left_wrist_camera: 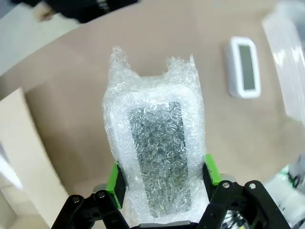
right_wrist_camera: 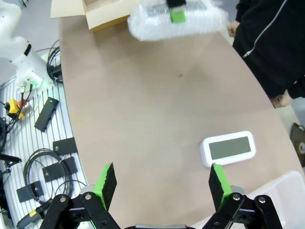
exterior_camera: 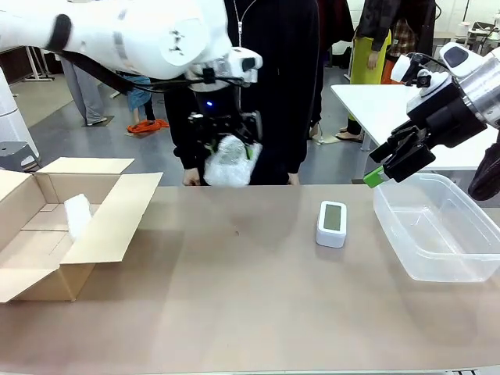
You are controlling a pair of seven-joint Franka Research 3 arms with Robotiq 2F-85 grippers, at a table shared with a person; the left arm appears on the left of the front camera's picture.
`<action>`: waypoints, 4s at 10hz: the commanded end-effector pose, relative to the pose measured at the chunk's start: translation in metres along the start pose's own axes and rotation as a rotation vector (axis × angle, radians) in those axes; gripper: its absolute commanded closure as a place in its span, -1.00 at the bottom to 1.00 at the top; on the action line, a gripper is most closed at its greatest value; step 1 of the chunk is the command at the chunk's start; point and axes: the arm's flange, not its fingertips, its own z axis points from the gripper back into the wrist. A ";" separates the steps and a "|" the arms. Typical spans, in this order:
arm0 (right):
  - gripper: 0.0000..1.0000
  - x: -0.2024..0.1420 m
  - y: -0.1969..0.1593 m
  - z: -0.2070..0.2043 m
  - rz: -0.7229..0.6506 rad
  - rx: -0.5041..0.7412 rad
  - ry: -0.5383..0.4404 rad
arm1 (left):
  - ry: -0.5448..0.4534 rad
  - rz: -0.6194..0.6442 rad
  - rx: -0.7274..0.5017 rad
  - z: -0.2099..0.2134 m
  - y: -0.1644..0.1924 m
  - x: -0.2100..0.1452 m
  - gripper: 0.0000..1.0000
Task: Separate and place wrapped and unwrapped clocks.
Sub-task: If the picked Digital clock is wrapped, place it in the Package Box ; if not, place it in the Organizing box.
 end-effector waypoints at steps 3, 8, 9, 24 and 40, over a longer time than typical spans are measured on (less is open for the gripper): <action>-1.00 0.001 -0.003 -0.001 0.010 0.027 -0.026 | -0.034 0.553 0.082 0.040 0.138 -0.043 -0.57; -1.00 0.001 -0.003 -0.001 0.010 0.027 -0.026 | -0.084 0.892 0.218 0.028 0.284 -0.071 -0.57; -1.00 0.001 -0.003 -0.001 0.010 0.027 -0.026 | -0.074 0.905 0.246 0.021 0.305 -0.063 -0.57; -1.00 0.001 -0.003 -0.001 0.010 0.027 -0.026 | 0.047 0.935 0.417 -0.064 0.391 -0.052 -1.00; -1.00 0.001 -0.003 -0.001 0.010 0.027 -0.026 | -0.066 0.670 0.280 0.091 0.324 -0.106 -1.00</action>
